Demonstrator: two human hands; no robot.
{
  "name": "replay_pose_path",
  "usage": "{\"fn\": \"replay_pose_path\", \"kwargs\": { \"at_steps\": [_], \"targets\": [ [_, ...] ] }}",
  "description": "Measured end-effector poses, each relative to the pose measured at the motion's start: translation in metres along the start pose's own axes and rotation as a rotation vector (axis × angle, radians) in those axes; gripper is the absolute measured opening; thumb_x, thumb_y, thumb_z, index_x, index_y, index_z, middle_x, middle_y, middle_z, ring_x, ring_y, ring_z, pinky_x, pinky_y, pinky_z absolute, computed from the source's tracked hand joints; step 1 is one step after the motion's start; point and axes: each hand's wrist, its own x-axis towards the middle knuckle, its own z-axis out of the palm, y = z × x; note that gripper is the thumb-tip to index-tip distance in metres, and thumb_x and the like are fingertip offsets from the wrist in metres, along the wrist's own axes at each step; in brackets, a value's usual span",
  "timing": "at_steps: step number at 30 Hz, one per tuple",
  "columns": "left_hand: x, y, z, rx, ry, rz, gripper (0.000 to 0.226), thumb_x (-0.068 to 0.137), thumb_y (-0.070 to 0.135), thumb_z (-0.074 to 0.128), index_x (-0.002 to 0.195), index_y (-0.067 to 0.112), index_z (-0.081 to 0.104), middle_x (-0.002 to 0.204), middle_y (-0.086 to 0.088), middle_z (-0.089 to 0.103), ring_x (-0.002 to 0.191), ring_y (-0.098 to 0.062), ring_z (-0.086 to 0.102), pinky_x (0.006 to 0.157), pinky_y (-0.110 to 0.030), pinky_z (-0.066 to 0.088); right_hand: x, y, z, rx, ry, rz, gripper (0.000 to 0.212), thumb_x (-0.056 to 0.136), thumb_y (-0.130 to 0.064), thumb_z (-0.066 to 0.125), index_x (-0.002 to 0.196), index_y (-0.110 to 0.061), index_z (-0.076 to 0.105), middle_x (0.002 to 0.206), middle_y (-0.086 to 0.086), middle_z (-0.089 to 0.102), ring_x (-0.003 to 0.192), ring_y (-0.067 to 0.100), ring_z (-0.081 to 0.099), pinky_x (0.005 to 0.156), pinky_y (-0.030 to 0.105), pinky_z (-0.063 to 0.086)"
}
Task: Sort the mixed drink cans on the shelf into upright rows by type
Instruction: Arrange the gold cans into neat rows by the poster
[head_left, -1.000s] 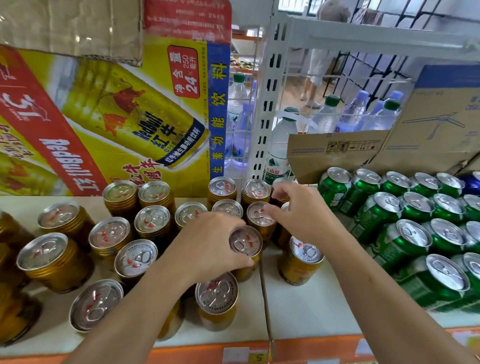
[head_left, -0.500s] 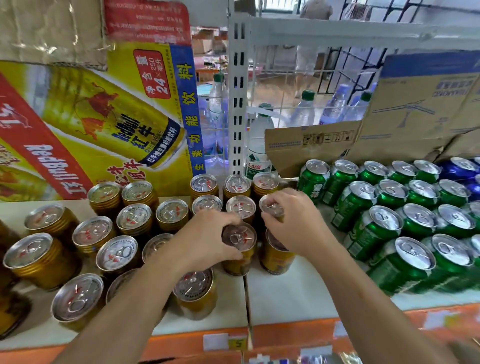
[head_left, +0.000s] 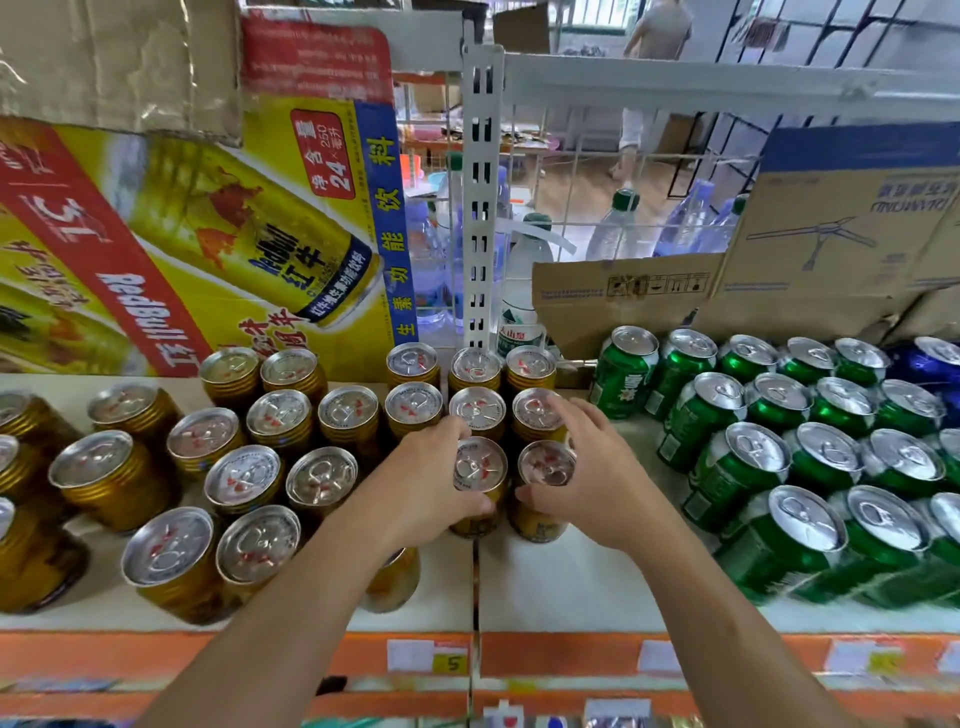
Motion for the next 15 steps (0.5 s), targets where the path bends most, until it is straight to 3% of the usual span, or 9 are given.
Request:
{"fn": "replay_pose_path", "kwargs": {
  "at_steps": [5,11,15],
  "targets": [
    [0.0005,0.0050,0.0013,-0.009,0.002,-0.018,0.072,0.075,0.041,0.078,0.134,0.023,0.040,0.134,0.000,0.050,0.115,-0.015,0.051,0.088,-0.026,0.043,0.0023,0.0043,-0.0013,0.018,0.006,0.000,0.100,0.070,-0.040,0.083,0.151,-0.034,0.024,0.152,-0.008,0.027,0.131,0.016,0.039,0.100,0.028,0.039],
    [0.0004,0.0075,0.0024,0.011,0.006,-0.040,0.075,0.076,0.043,0.077,0.137,0.021,0.037,0.137,-0.001,0.047,0.118,-0.018,0.050,0.088,-0.026,0.042,0.0039,0.0018,-0.0011,0.003,0.016,-0.032,0.094,0.074,-0.034,0.081,0.151,-0.030,0.027,0.152,-0.008,0.028,0.135,0.013,0.033,0.100,0.022,0.031],
    [0.0007,0.0068,0.0012,0.025,-0.019,-0.035,0.080,0.076,0.042,0.077,0.141,0.021,0.035,0.142,-0.002,0.045,0.124,-0.017,0.047,0.095,-0.028,0.042,0.0021,0.0020,0.0003,-0.024,0.002,-0.036,0.093,0.076,-0.034,0.080,0.151,-0.027,0.027,0.154,-0.009,0.025,0.137,0.013,0.031,0.106,0.025,0.031]
  ]
}}
